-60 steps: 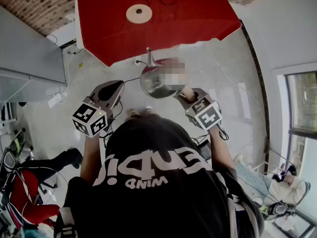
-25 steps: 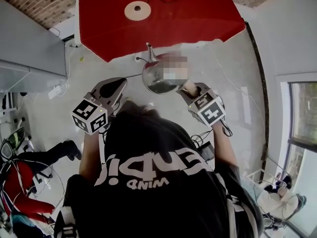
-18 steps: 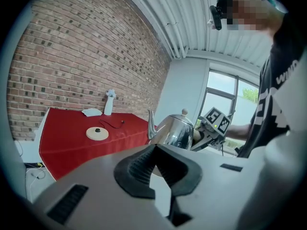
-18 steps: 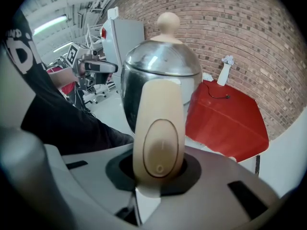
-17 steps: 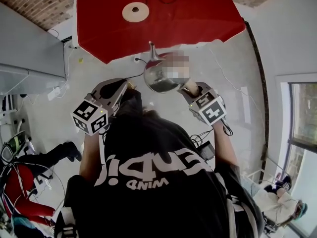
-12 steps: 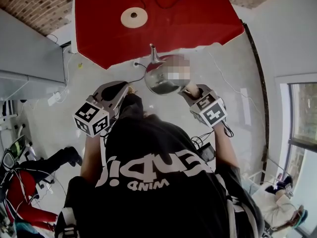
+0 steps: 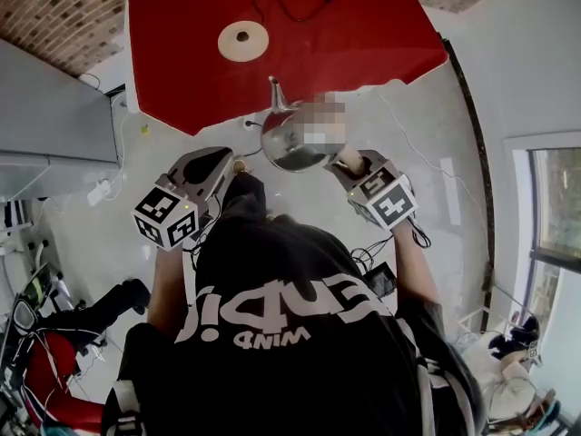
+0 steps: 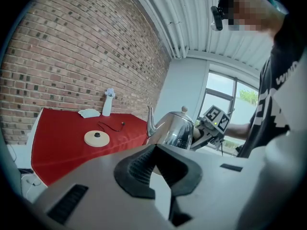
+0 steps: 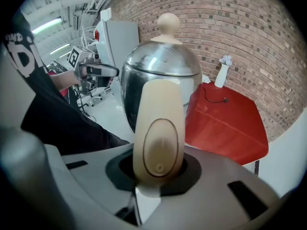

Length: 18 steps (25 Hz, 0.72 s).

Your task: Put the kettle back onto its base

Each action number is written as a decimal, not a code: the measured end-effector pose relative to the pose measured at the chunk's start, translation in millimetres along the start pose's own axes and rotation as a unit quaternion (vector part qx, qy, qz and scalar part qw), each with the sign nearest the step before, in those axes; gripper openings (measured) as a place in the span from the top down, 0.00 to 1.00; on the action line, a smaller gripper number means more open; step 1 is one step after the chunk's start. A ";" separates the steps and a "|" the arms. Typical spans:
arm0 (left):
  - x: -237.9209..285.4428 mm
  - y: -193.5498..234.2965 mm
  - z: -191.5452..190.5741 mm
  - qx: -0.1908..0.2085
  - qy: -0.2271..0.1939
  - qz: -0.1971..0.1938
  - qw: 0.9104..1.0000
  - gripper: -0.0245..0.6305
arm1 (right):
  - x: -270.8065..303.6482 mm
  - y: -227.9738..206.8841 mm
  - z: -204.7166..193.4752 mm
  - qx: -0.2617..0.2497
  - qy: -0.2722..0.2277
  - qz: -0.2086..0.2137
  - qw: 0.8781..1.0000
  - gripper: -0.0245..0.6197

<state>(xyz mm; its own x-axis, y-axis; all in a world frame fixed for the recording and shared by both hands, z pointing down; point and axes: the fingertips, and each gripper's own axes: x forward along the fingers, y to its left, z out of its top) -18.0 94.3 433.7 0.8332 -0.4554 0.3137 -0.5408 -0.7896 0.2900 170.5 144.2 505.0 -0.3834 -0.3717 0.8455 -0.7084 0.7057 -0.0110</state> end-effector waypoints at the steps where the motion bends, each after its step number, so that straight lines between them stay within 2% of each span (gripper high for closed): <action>1: 3.9 13.6 5.3 -0.002 0.002 -0.001 1.000 0.95 | 7.5 -7.3 10.6 -0.001 0.005 0.002 1.000 0.85; 4: 18.4 61.4 22.6 -0.013 0.008 -0.005 1.000 0.95 | 33.5 -32.2 49.1 0.001 0.012 0.011 1.000 0.85; 6: 23.9 75.8 25.9 -0.016 0.012 -0.006 1.000 0.95 | 41.0 -38.2 61.7 0.005 0.010 0.014 1.000 0.85; 18: 37.3 87.6 31.2 -0.017 0.010 -0.018 1.000 0.95 | 39.9 -38.8 64.6 0.022 0.001 0.008 1.000 0.85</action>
<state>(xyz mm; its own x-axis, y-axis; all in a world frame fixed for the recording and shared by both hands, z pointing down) -30.7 -4.7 442.6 0.8501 -0.4186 0.3196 -0.5141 -0.7912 0.3312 144.4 63.1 504.6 -0.3939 -0.3584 0.8464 -0.7269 0.6850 -0.0482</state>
